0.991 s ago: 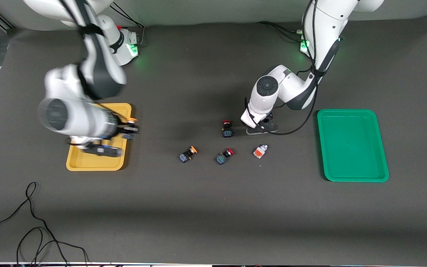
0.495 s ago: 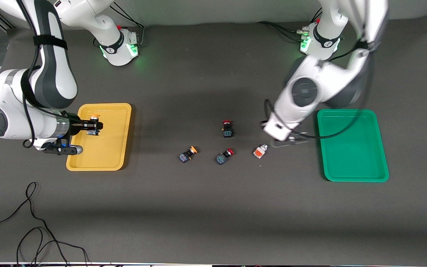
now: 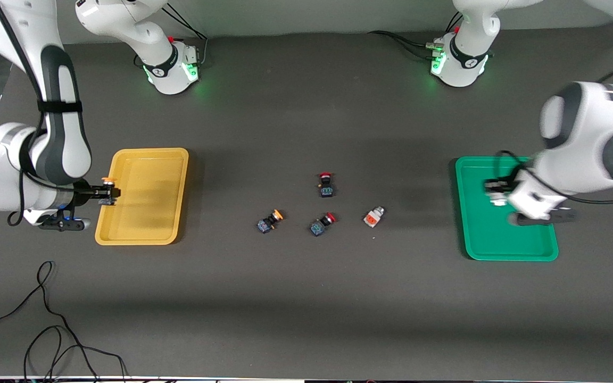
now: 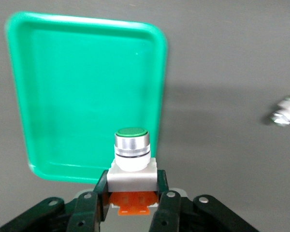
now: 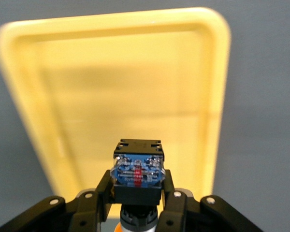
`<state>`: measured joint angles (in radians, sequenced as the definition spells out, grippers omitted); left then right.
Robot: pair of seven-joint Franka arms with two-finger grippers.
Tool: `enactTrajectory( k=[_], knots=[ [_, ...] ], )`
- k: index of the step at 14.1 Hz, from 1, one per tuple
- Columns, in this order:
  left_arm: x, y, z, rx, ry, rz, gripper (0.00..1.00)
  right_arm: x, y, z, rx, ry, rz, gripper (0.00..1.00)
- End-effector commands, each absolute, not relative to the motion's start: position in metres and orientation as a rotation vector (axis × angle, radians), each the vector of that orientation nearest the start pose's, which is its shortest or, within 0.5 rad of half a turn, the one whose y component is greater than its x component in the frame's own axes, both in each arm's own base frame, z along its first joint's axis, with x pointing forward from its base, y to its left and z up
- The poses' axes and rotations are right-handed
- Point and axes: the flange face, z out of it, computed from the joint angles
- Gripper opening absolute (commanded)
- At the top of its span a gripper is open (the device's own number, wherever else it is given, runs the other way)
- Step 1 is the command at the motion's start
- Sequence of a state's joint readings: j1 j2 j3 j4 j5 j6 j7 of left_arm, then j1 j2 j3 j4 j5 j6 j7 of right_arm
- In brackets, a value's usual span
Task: Place green and yellow buttons in trays
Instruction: 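Lower both buttons into their trays and open both grippers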
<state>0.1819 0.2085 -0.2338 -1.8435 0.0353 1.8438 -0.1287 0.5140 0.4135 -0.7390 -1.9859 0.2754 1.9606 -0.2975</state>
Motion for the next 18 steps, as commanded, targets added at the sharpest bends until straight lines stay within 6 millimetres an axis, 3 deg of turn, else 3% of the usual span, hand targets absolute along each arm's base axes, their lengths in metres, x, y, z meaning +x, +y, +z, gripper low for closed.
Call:
enactTrajectory(
  k=[1,3,5,6,7,8,9,10,12,13,16,18],
  knots=[
    [0.582,0.001,0.337,-3.131,0.016,0.257,0.22,0.558,-0.113,0.244,-3.036,0.077,0.468,0.0],
    [0.565,0.0,0.271,-3.125,0.057,0.189,0.23,0.556,-0.13,0.223,-3.012,0.07,0.449,0.0],
    [0.554,0.002,0.23,-3.14,0.049,0.154,0.24,0.557,-0.127,0.223,-2.997,0.087,0.439,0.0],
    [0.553,0.008,0.217,-3.134,0.048,0.158,0.26,0.558,-0.124,0.227,-2.992,0.088,0.437,0.57],
    [0.553,0.009,0.213,-3.127,0.06,0.164,0.28,0.559,-0.121,0.233,-2.977,0.089,0.436,0.98],
    [0.553,0.01,0.214,-3.125,0.06,0.169,0.32,0.563,-0.117,0.246,-2.959,0.073,0.428,1.0],
    [0.554,0.012,0.216,-3.124,0.067,0.172,0.56,0.569,-0.11,0.261,-2.935,0.057,0.436,1.0],
    [0.557,0.013,0.22,-3.122,0.074,0.165,1.0,0.577,-0.1,0.283,-2.912,0.059,0.451,1.0],
    [0.569,0.014,0.244,-3.111,0.066,0.158,1.0,0.591,-0.065,0.327,-2.888,0.074,0.477,1.0],
    [0.58,0.012,0.27,-3.1,0.059,0.172,1.0,0.595,-0.043,0.35,-2.88,0.105,0.478,1.0],
    [0.613,0.01,0.359,-3.079,0.053,0.262,1.0,0.605,0.052,0.393,-2.899,0.287,0.533,1.0],
    [0.626,-0.019,0.377,-3.083,0.094,0.226,1.0,0.601,0.114,0.405,-2.797,0.427,0.536,1.0]
  ],
)
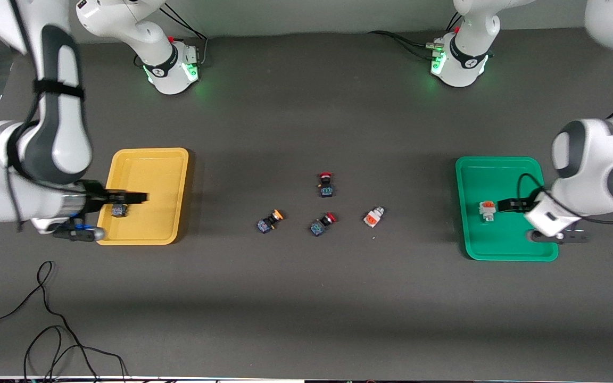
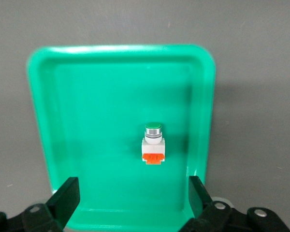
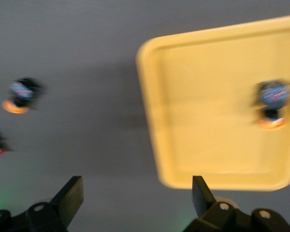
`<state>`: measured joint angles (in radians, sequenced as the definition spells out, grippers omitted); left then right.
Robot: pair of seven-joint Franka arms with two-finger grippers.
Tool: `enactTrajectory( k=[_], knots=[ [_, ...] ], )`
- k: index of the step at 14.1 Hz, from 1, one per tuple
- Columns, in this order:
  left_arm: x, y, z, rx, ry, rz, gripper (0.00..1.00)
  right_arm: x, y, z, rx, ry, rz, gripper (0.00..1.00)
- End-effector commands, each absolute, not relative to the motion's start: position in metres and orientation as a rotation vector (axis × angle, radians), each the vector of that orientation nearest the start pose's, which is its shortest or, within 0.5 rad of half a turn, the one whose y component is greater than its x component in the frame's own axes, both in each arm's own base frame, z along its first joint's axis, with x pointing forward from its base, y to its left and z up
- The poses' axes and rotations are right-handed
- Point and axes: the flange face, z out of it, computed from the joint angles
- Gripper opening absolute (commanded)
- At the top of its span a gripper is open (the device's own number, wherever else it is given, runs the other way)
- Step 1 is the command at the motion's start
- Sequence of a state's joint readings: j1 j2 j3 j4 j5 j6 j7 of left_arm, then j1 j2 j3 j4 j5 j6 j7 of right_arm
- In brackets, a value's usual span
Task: Place green and yellow buttons in trays
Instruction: 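Grasp a second yellow button with the right gripper while the left gripper grasps green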
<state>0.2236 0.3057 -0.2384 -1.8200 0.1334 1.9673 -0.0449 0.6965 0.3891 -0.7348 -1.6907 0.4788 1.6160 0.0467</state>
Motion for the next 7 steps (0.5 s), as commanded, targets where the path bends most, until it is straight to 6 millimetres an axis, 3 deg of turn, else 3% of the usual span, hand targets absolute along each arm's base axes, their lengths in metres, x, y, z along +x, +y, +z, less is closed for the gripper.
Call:
enactTrajectory(
  k=[1,4,7],
  knots=[
    [0.627,-0.033,0.379,-3.082,0.117,0.215,1.0,0.598,0.147,0.407,-2.743,0.479,0.544,1.0],
    [0.619,-0.11,0.38,-3.097,0.1,0.208,1.0,0.588,0.232,0.403,-2.769,0.575,0.459,1.0],
    [0.605,-0.2,0.371,-3.111,0.051,0.184,1.0,0.575,0.299,0.368,-2.823,0.612,0.375,1.0]
  ],
)
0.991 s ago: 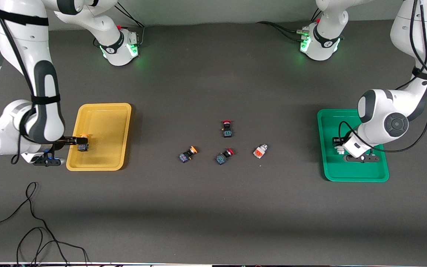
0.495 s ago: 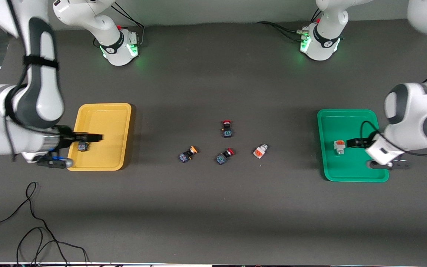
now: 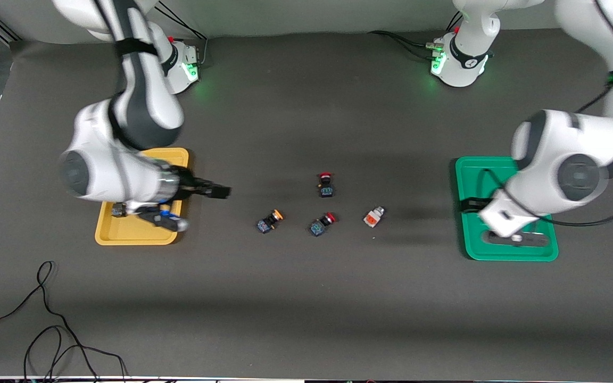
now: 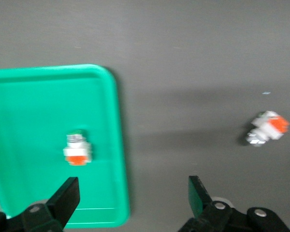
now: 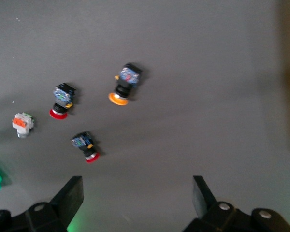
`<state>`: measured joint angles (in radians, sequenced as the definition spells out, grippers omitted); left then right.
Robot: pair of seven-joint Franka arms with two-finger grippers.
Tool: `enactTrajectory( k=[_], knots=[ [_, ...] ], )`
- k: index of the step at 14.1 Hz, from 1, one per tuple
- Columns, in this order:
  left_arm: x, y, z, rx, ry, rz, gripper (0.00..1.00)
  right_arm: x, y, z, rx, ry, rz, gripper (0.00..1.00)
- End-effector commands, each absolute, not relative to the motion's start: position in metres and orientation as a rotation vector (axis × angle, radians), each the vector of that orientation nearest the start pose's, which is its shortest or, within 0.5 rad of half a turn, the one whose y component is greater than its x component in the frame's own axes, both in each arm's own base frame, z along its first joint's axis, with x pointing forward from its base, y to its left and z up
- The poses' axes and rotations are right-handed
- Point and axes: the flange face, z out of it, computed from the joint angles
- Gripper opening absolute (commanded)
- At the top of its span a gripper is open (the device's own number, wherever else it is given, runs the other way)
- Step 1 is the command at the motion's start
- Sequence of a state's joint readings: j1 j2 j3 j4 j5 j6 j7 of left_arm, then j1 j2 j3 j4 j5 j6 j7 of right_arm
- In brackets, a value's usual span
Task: Place green and yellow buttons in trays
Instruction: 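Grasp a second yellow button with the right gripper while the left gripper grasps green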
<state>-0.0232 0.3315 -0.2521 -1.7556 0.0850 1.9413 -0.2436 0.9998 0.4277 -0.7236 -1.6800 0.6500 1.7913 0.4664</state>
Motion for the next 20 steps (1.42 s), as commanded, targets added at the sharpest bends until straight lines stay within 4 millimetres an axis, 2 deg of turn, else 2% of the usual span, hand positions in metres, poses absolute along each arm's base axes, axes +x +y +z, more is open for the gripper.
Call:
enactTrajectory(
  k=[1,5,6,8,10,12,13,16,17,18,19,20],
  knots=[
    [0.6,-0.225,0.369,-3.119,0.099,0.153,1.0,0.572,0.318,0.351,-2.822,0.632,0.357,1.0],
    [0.587,-0.303,0.339,-3.094,0.467,0.083,1.0,0.573,0.349,0.287,-2.84,0.657,0.243,1.0],
    [0.584,-0.318,0.33,-3.088,0.515,0.096,1.0,0.576,0.349,0.272,-2.858,0.664,0.199,1.0],
    [0.58,-0.332,0.32,-3.093,0.552,0.081,1.0,0.579,0.347,0.247,-2.868,0.688,0.176,1.0],
    [0.579,-0.335,0.304,-3.088,0.568,0.11,1.0,0.58,0.345,0.225,-2.857,0.72,0.178,1.0],
    [0.575,-0.34,0.262,-3.077,0.607,0.166,1.0,0.582,0.344,0.207,-2.843,0.758,0.148,1.0],
    [0.575,-0.344,0.246,-3.078,0.617,0.156,1.0,0.582,0.344,0.198,-2.834,0.78,0.145,1.0],
    [0.575,-0.346,0.217,-3.098,0.599,0.146,1.0,0.581,0.344,0.17,-2.834,0.813,0.096,0.95],
    [0.574,-0.347,0.209,-3.098,0.604,0.146,1.0,0.578,0.347,0.163,-2.826,0.822,0.104,0.89],
    [0.574,-0.347,0.202,-3.089,0.62,0.132,1.0,0.58,0.344,0.163,-2.812,0.839,0.106,0.7],
    [0.576,-0.346,0.201,-3.088,0.621,0.113,1.0,0.583,0.337,0.163,-2.804,0.859,0.107,0.27],
    [0.577,-0.345,0.198,-3.089,0.616,0.113,0.99,0.583,0.338,0.164,-2.804,0.854,0.107,0.0]
  ],
)
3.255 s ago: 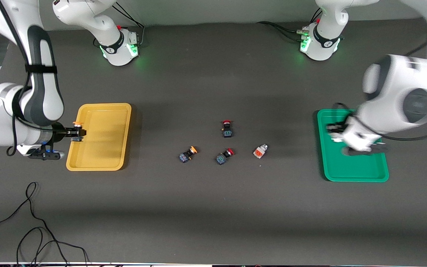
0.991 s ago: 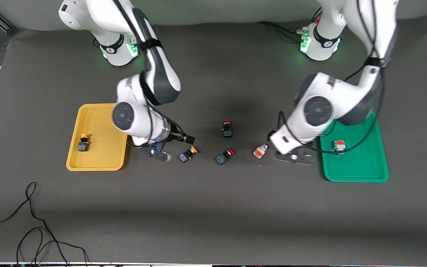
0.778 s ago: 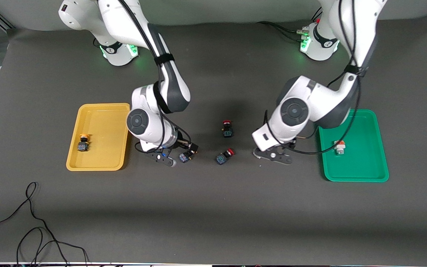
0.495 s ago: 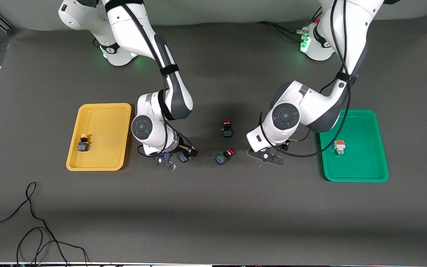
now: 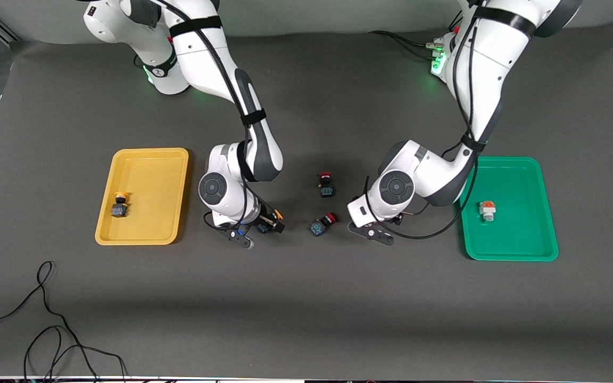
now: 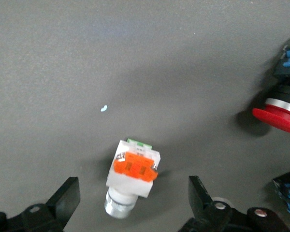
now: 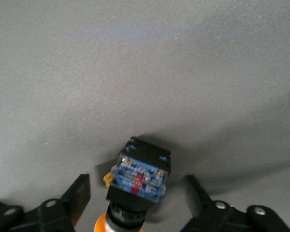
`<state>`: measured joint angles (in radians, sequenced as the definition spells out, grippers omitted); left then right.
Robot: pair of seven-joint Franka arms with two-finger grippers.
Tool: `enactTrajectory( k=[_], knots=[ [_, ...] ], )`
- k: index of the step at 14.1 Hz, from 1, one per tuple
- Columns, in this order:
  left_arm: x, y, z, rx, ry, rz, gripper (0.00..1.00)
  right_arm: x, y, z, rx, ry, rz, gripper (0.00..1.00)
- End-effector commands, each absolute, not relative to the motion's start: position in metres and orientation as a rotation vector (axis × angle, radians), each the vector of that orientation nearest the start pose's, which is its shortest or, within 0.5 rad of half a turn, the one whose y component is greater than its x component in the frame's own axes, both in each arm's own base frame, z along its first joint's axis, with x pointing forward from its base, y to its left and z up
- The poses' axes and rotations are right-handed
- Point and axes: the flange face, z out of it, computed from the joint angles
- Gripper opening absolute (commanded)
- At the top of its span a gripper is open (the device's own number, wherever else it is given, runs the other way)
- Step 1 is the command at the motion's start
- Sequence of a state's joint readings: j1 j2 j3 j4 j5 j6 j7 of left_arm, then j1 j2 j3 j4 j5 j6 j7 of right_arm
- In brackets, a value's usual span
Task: Place green and yellow buttons in trays
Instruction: 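Carry the yellow button to the yellow tray while the left gripper carries the green button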
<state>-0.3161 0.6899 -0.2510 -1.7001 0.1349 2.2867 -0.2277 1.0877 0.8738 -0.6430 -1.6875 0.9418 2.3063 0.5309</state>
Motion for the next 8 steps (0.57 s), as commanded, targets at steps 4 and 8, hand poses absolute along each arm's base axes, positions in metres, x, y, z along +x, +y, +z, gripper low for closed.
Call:
enactTrajectory(
  k=[4,8],
  knots=[
    [0.577,-0.346,0.189,-3.116,0.519,0.099,0.45,0.589,0.331,0.204,-2.789,0.824,0.166,0.0],
    [0.579,-0.343,0.192,-3.124,0.428,0.108,0.22,0.605,0.269,0.315,-2.824,0.728,0.286,0.0]
  ],
)
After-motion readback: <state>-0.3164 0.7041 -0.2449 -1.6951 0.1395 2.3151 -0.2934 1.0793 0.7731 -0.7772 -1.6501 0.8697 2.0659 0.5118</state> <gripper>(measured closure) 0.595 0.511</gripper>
